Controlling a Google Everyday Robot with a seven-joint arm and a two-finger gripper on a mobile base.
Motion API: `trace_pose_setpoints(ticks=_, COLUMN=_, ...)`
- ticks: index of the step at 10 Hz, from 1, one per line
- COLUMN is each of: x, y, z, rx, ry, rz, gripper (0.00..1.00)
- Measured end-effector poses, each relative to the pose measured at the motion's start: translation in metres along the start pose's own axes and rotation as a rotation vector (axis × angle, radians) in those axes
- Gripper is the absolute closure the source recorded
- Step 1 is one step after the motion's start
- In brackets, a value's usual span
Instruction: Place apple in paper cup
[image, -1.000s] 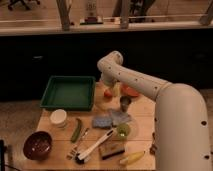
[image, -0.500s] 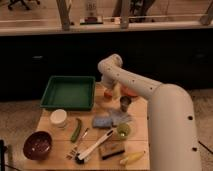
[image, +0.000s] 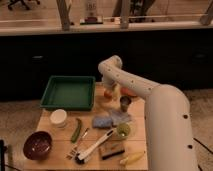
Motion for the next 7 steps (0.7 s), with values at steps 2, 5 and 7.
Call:
trace_pose_setpoints(ticks=2, x=0.002, y=-0.001, z=0.004, rx=0.005, ry=-0.004, rz=-0.002, gripper=0.20)
trace_pose_setpoints(ticks=5, x=0.003, y=-0.002, z=0.009, rx=0.006, ry=-0.010, rz=-0.005, gripper=0.20)
trace_pose_setpoints(ticks=7, x=0.003, y=-0.001, z=0.012, rx=0.002, ry=-0.014, rz=-0.003, gripper=0.20)
